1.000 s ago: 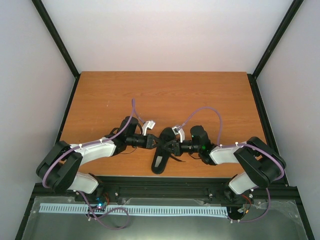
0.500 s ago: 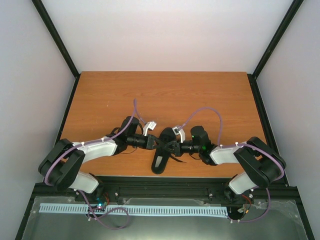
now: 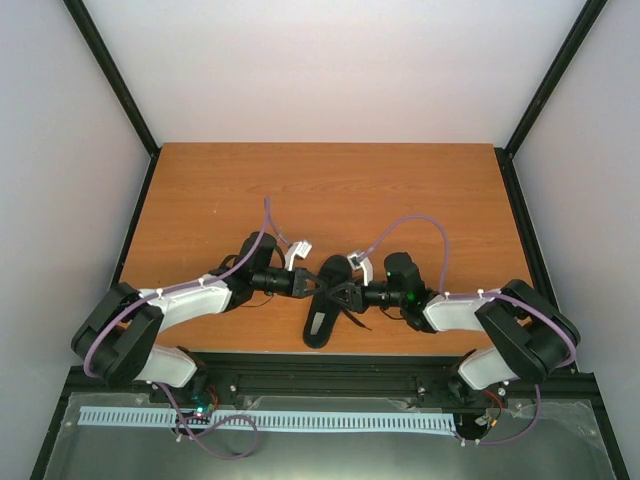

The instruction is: Tie the shoes

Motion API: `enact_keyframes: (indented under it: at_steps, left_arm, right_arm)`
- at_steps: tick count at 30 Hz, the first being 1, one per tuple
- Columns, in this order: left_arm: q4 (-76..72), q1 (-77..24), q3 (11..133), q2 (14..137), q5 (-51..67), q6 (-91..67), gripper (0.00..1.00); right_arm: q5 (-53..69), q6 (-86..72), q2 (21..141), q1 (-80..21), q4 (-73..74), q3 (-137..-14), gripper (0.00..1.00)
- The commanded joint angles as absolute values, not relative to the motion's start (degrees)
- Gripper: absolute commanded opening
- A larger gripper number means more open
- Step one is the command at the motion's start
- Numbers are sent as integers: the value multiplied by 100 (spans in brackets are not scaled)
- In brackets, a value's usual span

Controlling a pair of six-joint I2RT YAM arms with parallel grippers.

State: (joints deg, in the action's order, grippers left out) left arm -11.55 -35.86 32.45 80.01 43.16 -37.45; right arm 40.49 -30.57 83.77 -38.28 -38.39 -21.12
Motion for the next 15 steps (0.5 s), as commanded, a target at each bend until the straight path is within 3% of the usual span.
enact_keyframes:
  at_steps: [1, 5, 15]
  left_arm:
    - [-984, -3660, 3401, 7793, 4231, -3735, 1]
    - [-958, -3665, 3401, 7766, 4168, -3735, 1]
    - [-934, -3664, 3287, 7606, 4106, -3683, 1]
  right_arm:
    - [3901, -2915, 8076, -3841, -3933, -1996, 24]
    - [3775, -2864, 7895, -3844, -3772, -1876, 29]
    - [3575, -2840, 7963, -3841, -3726, -1872, 5]
